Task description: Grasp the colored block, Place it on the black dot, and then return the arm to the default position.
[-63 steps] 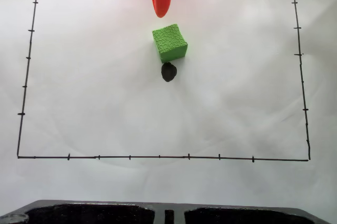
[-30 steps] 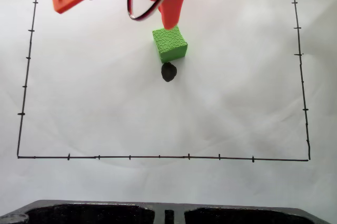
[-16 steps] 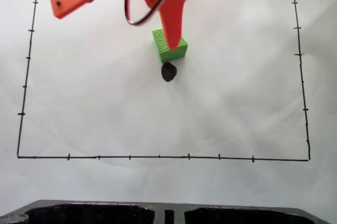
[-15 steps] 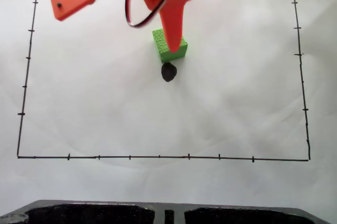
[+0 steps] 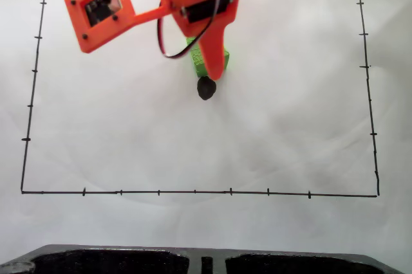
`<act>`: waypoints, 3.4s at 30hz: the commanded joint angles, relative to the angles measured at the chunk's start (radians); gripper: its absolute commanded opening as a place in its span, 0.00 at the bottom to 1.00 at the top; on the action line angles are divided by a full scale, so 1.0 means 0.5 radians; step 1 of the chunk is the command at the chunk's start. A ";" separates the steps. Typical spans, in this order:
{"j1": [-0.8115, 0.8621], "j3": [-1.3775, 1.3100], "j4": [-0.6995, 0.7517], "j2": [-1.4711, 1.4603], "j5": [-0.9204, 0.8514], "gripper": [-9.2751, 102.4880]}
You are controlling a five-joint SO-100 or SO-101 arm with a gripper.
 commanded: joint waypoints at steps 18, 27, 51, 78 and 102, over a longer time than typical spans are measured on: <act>-0.040 -0.092 -0.156 -0.156 -0.028 0.33; -0.055 -0.095 -0.193 -0.184 -0.046 0.22; -0.003 -0.512 -0.083 -0.279 0.479 0.19; -0.043 -0.494 -0.282 -0.586 0.531 0.29; -0.025 -0.267 0.325 0.690 0.064 0.39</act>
